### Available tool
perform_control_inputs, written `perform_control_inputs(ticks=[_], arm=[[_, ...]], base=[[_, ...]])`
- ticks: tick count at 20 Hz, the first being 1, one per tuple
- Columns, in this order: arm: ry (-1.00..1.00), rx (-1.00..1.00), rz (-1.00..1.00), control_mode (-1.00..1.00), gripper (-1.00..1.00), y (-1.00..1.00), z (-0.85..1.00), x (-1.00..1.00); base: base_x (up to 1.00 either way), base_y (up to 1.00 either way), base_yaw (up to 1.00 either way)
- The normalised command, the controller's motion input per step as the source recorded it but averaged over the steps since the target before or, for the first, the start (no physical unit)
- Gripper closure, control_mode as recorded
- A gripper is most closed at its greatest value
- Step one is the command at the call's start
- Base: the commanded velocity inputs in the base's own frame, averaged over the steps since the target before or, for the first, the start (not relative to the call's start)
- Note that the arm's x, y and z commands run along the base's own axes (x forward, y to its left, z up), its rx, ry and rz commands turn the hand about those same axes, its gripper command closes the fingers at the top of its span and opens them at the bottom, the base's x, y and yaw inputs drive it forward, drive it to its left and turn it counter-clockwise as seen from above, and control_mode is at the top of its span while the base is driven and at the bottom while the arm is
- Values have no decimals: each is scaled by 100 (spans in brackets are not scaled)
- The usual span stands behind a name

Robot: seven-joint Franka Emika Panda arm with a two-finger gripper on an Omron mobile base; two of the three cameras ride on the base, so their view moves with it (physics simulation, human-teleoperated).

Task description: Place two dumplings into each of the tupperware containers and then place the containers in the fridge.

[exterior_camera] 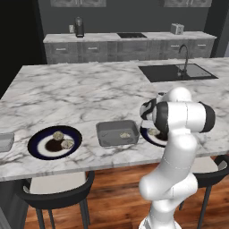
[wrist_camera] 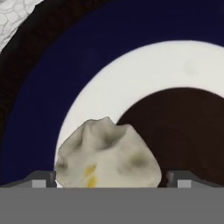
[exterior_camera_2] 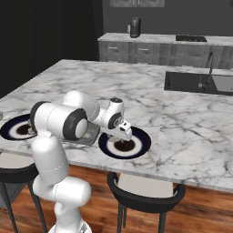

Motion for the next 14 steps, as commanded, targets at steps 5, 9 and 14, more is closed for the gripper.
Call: perform_control_inputs(ticks=[5, 9, 14], arm=[[0, 0, 0, -100, -100, 1, -21, 0], [0, 0, 0, -100, 100, 1, -11, 0], [-2, 0, 0, -100, 100, 0, 19, -22]], base=[[0, 0, 0], [0, 0, 0], [0, 0, 0]])
